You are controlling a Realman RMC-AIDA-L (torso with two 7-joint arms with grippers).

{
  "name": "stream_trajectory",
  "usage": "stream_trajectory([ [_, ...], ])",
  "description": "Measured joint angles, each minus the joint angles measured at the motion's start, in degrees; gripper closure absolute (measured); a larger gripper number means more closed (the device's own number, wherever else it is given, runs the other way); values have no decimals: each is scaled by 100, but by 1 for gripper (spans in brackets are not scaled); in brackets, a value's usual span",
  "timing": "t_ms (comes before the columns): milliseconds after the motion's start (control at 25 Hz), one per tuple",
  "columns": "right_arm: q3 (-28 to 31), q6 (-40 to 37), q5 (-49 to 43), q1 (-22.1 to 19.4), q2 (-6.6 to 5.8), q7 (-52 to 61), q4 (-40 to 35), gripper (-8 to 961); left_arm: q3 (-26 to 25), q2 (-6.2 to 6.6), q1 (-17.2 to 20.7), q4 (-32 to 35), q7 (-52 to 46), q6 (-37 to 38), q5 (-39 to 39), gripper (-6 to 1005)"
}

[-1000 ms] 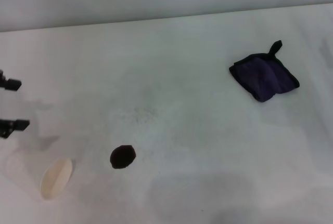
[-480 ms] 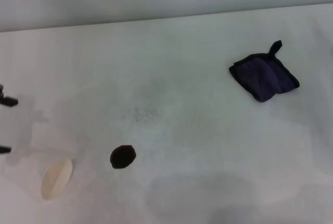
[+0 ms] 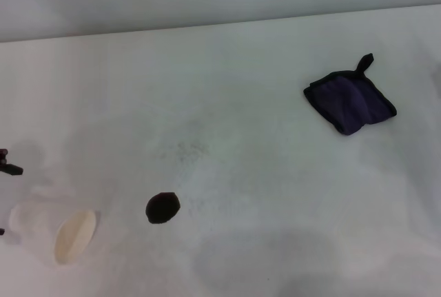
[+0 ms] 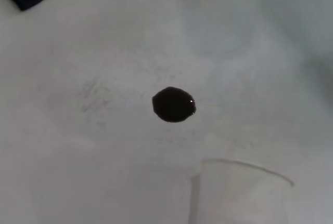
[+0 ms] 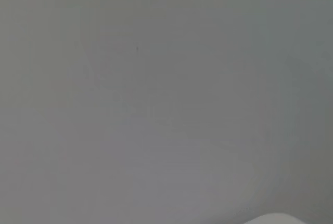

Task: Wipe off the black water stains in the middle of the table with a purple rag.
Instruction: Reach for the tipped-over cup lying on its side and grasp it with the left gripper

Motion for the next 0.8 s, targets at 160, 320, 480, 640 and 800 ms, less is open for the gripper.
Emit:
stream_trajectory([
  [160,2,18,0,19,0,0,106,82,28,-140,-1,-244,489,173,207,111],
  [320,5,82,-16,32,-1,0,221,82,17,-307,23,-391,871,347,466,111],
  [480,5,214,-39,-18,0,-4,324,82,5,-419,70,-429,1115,491,529,112],
  [640,-24,317,-50,-94,-7,-6,410,82,1,-466,104,-440,1192,690,503,112],
  [800,-67,364,-66,-107,-9,-7,439,81,0,-532,121,-544,1275,845,495,112],
])
